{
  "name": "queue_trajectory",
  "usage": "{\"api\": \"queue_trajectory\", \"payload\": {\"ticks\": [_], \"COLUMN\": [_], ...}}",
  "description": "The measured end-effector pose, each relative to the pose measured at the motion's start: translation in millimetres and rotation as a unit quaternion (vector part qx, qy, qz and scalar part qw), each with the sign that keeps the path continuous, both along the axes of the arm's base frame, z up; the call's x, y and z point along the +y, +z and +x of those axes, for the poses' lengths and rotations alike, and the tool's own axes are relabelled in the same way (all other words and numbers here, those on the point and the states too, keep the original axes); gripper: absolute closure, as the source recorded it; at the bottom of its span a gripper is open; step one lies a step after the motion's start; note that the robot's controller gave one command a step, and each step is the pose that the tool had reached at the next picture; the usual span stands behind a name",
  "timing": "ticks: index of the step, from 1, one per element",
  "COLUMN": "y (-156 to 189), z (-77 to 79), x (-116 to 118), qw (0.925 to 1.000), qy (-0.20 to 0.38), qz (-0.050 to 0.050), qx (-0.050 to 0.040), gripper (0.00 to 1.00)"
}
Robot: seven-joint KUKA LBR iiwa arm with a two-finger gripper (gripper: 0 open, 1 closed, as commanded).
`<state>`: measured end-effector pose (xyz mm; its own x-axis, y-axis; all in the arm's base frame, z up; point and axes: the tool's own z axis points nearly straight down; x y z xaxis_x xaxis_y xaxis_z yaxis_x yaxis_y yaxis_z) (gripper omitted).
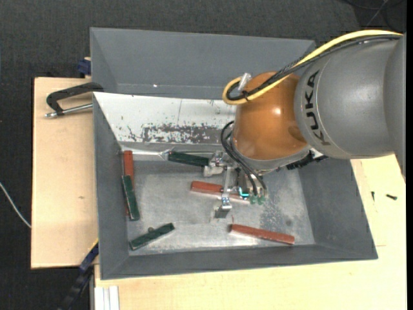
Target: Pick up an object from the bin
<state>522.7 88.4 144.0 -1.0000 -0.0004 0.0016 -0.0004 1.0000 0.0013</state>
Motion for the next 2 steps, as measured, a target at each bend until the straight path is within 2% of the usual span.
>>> {"api": "queue_trajectory", "payload": {"ticks": [1,2], "y": [0,-66], "z": [0.7,35.6], "x": [0,-10], "qw": [1.0000,1.0000], "qy": [0.000,0.005], "qz": [0.000,0.001], "qx": [-0.0008,0.0012], "gripper": [0.00,1.00]}}
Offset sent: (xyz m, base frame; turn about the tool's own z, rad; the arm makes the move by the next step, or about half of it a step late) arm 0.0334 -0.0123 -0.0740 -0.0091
